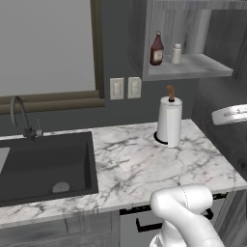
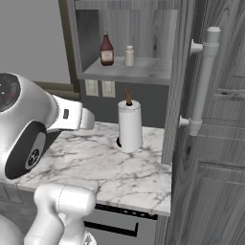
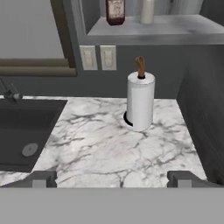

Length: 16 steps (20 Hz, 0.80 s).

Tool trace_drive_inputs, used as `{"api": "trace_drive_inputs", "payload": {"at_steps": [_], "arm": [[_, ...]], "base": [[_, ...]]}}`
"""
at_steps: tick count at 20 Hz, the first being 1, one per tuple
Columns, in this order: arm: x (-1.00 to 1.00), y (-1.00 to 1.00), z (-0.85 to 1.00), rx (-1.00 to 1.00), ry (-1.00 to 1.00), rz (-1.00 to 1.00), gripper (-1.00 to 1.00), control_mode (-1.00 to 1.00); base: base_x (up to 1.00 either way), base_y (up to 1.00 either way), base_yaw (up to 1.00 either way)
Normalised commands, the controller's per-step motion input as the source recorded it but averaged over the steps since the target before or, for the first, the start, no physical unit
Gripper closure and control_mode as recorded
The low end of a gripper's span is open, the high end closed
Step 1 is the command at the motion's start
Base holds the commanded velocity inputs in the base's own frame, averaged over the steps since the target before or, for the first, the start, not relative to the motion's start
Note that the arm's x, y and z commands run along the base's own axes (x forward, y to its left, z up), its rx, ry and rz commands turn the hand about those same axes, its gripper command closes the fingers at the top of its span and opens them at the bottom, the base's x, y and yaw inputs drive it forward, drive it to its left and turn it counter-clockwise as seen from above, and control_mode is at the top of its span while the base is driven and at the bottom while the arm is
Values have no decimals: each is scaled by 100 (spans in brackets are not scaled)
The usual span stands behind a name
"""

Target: Collect the turmeric, ketchup, and shaker from the cabinet and place them next to the stove.

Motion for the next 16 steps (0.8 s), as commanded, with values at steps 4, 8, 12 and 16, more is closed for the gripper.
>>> {"api": "trace_drive_inputs", "payload": {"at_steps": [4, 8, 12, 16], "arm": [[0, -58, 9, 0, -1, -4, -100, -100], [1, -50, 12, 0, 0, -2, -100, -100], [11, -44, 16, 0, -1, 0, -100, -100], [29, -22, 22, 0, -3, 0, -100, -100]], "base": [[0, 0, 0], [0, 0, 0], [0, 0, 0], [0, 0, 0]]}}
